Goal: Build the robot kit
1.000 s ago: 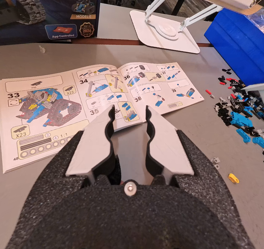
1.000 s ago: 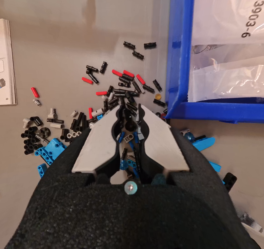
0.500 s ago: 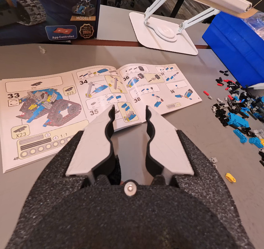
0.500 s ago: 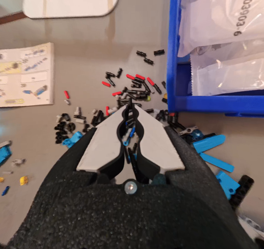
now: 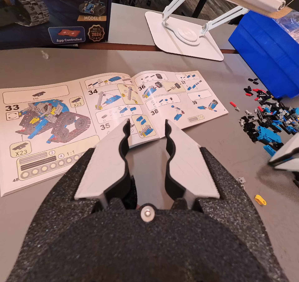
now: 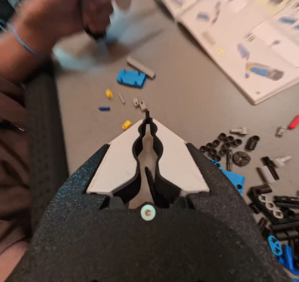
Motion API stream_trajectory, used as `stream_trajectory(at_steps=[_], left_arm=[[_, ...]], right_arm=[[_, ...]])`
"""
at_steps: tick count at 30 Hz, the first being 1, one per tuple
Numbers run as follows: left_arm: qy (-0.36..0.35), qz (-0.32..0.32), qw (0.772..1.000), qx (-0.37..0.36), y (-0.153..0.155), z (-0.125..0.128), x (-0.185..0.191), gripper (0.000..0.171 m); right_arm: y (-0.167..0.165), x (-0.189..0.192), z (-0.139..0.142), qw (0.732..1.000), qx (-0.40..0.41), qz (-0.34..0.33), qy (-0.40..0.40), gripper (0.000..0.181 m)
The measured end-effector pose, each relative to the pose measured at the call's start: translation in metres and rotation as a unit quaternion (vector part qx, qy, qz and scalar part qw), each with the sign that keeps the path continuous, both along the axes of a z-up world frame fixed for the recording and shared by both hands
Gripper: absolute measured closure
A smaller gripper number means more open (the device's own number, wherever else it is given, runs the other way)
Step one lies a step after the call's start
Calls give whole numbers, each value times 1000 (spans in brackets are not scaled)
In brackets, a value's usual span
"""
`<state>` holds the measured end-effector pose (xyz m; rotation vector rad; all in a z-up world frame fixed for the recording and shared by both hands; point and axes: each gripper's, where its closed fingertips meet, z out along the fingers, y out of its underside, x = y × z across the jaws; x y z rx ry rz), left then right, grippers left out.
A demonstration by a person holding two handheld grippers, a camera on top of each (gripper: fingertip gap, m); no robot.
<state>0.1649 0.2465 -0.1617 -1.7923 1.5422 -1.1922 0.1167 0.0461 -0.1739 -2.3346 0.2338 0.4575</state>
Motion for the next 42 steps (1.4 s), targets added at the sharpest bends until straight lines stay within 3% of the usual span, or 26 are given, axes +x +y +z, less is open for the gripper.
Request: stream_trajectory(at_steps=[2,8,11,12,15,18,22,25,32,36,42], left_arm=[[-1,0,1000,1,0,1,0,129],[1,-1,1000,3,0,-1,0,129],[1,-1,1000,4,-1,-1,0,129],[1,-1,1000,4,0,-1,0,129],[1,-1,1000,1,0,0,0,129],[-1,-1,1000,-1,0,1,0,129],[1,-4,1000,-3,-3,0,0,129],[3,-9,1000,-1,-6,-1,-1,129],[3,-5,1000,-3,-3,-1,-1,129],[3,-6,1000,-10,-4,-1,-1,129],[5,-12,1000,-7,-7,-1,-1,129]], right_arm=[[3,-5,-19,998,-49,20,-41,177],[11,-19,-35,992,-93,58,-68,176],[15,-15,-34,994,-83,39,-55,171],[14,-12,-31,996,-74,28,-43,160],[7,10,-10,999,-25,-21,-38,150],[-20,75,13,982,5,-164,-97,156],[-105,177,21,890,-21,-436,-134,161],[-141,200,6,851,-61,-514,-89,162],[-144,190,-18,848,-150,-503,-77,163],[-136,183,-21,862,-147,-480,-70,162],[-137,181,-31,862,-165,-474,-66,161]])
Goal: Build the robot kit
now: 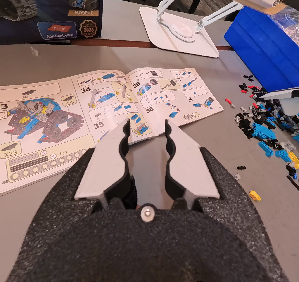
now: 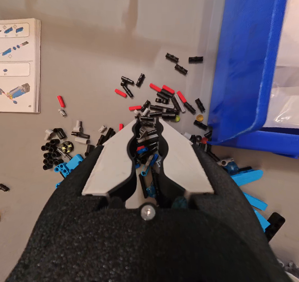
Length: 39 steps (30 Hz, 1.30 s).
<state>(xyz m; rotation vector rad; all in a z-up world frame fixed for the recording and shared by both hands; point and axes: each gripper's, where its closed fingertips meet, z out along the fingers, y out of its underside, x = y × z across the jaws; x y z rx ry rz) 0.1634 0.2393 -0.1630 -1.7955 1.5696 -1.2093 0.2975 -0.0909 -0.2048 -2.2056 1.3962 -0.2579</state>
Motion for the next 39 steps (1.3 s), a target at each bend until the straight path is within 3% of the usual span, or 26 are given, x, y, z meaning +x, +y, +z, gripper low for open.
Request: stream_trajectory(at_steps=[13,20,31,33,35,39], left_arm=[[1,-2,1000,1,-1,-1,0,129],[0,2,1000,-3,1,1,0,129],[-1,0,1000,-3,0,2,0,129],[-2,1,1000,-3,1,2,0,129],[-1,1,1000,-4,1,2,0,129],[0,0,1000,-2,0,1,0,129]], right_arm=[[-1,4,-3,1000,15,-9,8,158],[-1,2,-2,1000,15,-5,0,176],[4,-5,10,999,47,3,-10,178],[17,-11,17,996,81,28,-12,178],[42,-27,27,988,125,94,-13,178],[104,-112,32,926,140,349,17,178]])
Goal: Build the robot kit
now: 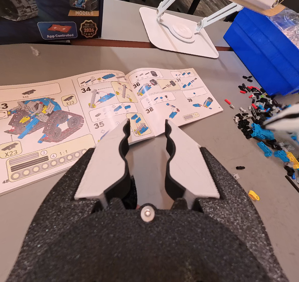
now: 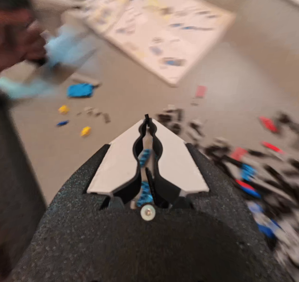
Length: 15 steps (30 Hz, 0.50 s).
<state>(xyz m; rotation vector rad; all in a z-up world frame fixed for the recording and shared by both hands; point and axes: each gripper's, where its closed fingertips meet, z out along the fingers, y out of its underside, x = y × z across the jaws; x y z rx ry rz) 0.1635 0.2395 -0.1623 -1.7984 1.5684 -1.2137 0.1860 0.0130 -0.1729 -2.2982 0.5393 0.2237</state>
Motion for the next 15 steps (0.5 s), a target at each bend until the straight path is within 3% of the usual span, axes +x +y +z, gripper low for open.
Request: stream_trajectory(at_steps=[2,5,15], left_arm=[[1,-1,1000,1,0,-1,0,129],[1,0,1000,0,0,-1,0,129],[3,-4,1000,-4,-2,-1,0,129]], right_arm=[[22,-44,-1,994,2,104,14,178],[36,-82,-8,983,-23,180,42,178],[39,-89,-34,977,-92,191,25,172]])
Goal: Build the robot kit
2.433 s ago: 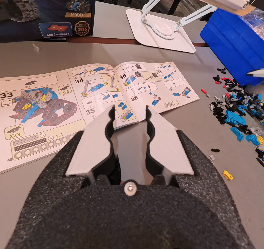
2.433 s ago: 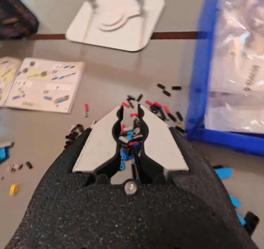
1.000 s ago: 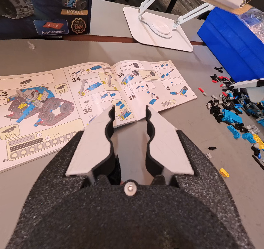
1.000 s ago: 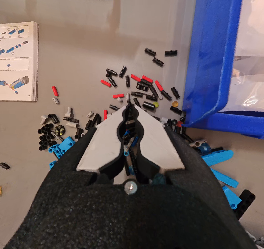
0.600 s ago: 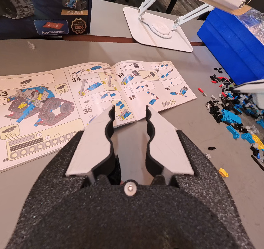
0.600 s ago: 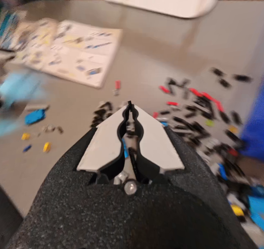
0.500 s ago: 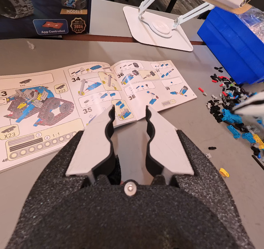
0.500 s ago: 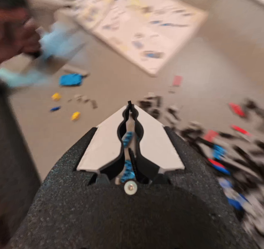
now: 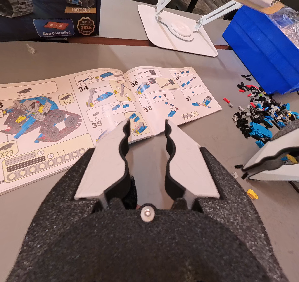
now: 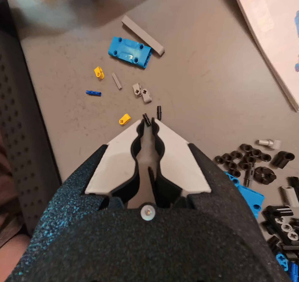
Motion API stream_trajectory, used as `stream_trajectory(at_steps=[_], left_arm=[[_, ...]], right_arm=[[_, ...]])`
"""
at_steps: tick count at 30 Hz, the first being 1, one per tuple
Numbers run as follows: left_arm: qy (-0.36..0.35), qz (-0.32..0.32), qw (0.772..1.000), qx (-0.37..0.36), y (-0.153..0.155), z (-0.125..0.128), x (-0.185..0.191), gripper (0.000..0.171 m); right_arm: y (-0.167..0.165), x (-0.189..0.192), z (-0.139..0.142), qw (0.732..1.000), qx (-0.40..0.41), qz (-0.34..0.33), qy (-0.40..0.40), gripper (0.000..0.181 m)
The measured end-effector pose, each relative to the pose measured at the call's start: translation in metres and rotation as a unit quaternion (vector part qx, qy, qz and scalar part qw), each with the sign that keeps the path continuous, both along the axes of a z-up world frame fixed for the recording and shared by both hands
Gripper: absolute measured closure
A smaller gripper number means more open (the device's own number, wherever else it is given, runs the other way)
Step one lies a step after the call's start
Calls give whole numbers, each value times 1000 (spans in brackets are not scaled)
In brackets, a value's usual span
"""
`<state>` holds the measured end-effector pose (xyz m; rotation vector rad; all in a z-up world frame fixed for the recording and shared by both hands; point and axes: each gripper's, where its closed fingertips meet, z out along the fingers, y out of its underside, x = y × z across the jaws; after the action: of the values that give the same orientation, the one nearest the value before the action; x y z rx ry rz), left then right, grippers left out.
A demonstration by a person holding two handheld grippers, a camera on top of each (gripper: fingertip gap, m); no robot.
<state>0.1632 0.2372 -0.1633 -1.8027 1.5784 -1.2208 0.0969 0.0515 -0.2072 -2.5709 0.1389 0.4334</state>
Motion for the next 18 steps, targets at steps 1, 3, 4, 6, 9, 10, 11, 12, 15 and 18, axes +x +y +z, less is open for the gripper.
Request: stream_trajectory(at_steps=[1,3,4,6,9,10,11,12,15,18], left_arm=[[0,0,1000,0,0,0,0,129],[-1,0,1000,0,0,0,0,129],[-1,0,1000,-1,0,1,0,129],[-1,0,1000,-3,0,1,0,129],[-1,0,1000,-5,0,1,0,129],[1,-1,1000,-5,-1,0,0,129],[2,-2,1000,-5,-2,-1,0,129],[3,-3,1000,-5,-3,-1,0,129],[5,-7,1000,-1,-5,-3,0,129],[5,-7,1000,0,-5,-3,-1,129]], right_arm=[[-1,3,2,1000,1,-4,-5,166],[-7,16,12,999,16,-26,-20,165],[-11,28,21,998,34,-49,-30,165],[-26,66,36,988,60,-130,-60,165],[-69,145,44,936,68,-323,-121,165],[-82,163,43,916,71,-377,-118,165],[-94,175,41,899,74,-418,-109,164],[-102,182,38,886,76,-446,-102,164],[-119,196,28,865,55,-489,-99,164],[-125,199,21,856,49,-509,-71,164]])
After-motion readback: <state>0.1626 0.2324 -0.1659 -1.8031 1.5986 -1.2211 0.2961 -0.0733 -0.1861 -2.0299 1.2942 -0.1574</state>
